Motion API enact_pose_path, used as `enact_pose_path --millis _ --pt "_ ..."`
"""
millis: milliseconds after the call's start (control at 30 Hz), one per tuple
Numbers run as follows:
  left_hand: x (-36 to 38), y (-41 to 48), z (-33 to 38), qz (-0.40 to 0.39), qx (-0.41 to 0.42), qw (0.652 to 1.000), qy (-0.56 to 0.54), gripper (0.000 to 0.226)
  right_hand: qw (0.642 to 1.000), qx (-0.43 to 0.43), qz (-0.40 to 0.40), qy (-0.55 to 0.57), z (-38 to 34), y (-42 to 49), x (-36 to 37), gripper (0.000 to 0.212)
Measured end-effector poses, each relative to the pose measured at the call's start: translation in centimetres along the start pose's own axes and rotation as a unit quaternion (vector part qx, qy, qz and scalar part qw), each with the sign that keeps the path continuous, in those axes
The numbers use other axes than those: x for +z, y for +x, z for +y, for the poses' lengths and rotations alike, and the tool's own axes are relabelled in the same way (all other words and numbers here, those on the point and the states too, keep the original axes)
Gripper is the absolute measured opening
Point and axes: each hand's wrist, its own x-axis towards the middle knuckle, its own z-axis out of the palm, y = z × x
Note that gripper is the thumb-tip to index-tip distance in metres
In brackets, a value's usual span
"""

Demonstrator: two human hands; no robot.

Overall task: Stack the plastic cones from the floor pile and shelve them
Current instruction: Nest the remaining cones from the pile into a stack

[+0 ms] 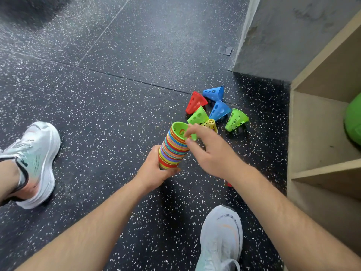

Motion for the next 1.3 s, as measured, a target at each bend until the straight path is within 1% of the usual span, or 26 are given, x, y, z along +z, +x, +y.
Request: enact_pose_path --millis 33,67,133,167,200,267,333,400,467,500,533,600,667,733,800,867,933,1000,1067,1133,1233,1300 --pt "0.0 0.0 0.0 0.002 -0.002 1.000 -0.003 0.070 0.999 0.022 -0.030 0.002 0.3 -0.3 0.4 0.019" --pt "0.0 0.0 0.1 0.001 -0.005 1.000 -0.003 0.071 0.998 0.041 -0.038 0.018 0.5 -0.5 0.4 0.022" --pt "0.0 -0.1 0.0 -0.002 -0.003 1.000 0.004 0.069 0.997 0.060 -0.010 0.051 0.9 -0.6 0.1 0.026" --pt "0.1 -0.2 0.0 -0.002 -0.001 1.000 0.005 0.068 0.996 0.069 0.010 0.047 1.1 -0.7 -0.3 0.028" --pt "0.2 -0.3 0.0 0.001 -0.002 1.000 0.003 0.067 0.996 0.084 0.026 0.028 1.4 -0.7 -0.8 0.029" --pt "0.4 -0.6 0.1 -0.005 -0.003 1.000 0.005 0.065 0.989 0.134 0.050 -0.047 2.6 -1.1 -2.0 0.032" --pt "0.8 -0.5 0.2 -0.031 0.002 0.999 0.020 0.066 0.966 0.215 0.049 -0.137 4.8 -2.1 -3.1 0.040" --pt "1.4 -0.2 0.3 -0.056 0.012 0.998 0.025 0.067 0.920 0.314 0.020 -0.233 7.1 -3.6 -3.9 0.056" --pt "2.0 0.1 0.7 -0.076 0.019 0.996 0.032 0.068 0.877 0.390 -0.019 -0.280 9.2 -5.4 -4.3 0.068" --pt "2.4 0.3 0.9 -0.086 0.021 0.995 0.034 0.069 0.867 0.415 -0.026 -0.275 10.1 -6.4 -4.3 0.070" --pt "2.8 0.4 1.0 -0.095 0.020 0.995 0.033 0.069 0.865 0.430 -0.022 -0.259 10.9 -7.2 -4.2 0.067" --pt "3.2 0.6 1.3 -0.108 0.021 0.993 0.034 0.067 0.870 0.446 0.007 -0.209 11.6 -8.1 -3.8 0.057" --pt "3.4 1.1 1.5 -0.118 0.024 0.992 0.039 0.064 0.871 0.456 0.032 -0.178 11.7 -8.1 -3.4 0.053" --pt "3.3 1.5 1.7 -0.127 0.016 0.991 0.035 0.067 0.877 0.443 0.042 -0.180 11.4 -7.8 -3.2 0.054" --pt "2.8 1.9 1.9 -0.130 0.011 0.991 0.037 0.069 0.895 0.410 0.069 -0.163 10.4 -6.9 -3.6 0.055" --pt "2.0 2.6 2.1 -0.131 0.013 0.990 0.042 0.068 0.911 0.383 0.127 -0.088 8.4 -5.6 -4.7 0.056" --pt "1.0 3.2 2.6 -0.129 0.018 0.990 0.043 0.068 0.924 0.335 0.183 0.000 6.0 -4.1 -6.3 0.064" --pt "0.1 3.6 3.2 -0.124 0.019 0.992 0.030 0.069 0.938 0.273 0.205 0.061 3.2 -2.5 -8.0 0.065" --pt "-0.8 3.8 3.7 -0.123 0.018 0.992 0.016 0.064 0.956 0.215 0.178 0.085 0.2 -0.7 -9.3 0.061" --pt "-1.8 3.8 4.2 -0.124 0.026 0.992 0.012 0.061 0.975 0.179 0.111 0.068 -2.5 1.0 -9.5 0.062" --pt "-3.3 3.9 5.3 -0.126 0.046 0.991 -0.001 0.058 0.988 0.155 0.000 -0.010 -5.9 3.0 -8.6 0.065" --pt "-4.3 3.9 6.3 -0.118 0.059 0.991 -0.026 0.057 0.987 0.144 -0.044 -0.057 -7.6 4.0 -8.1 0.065"
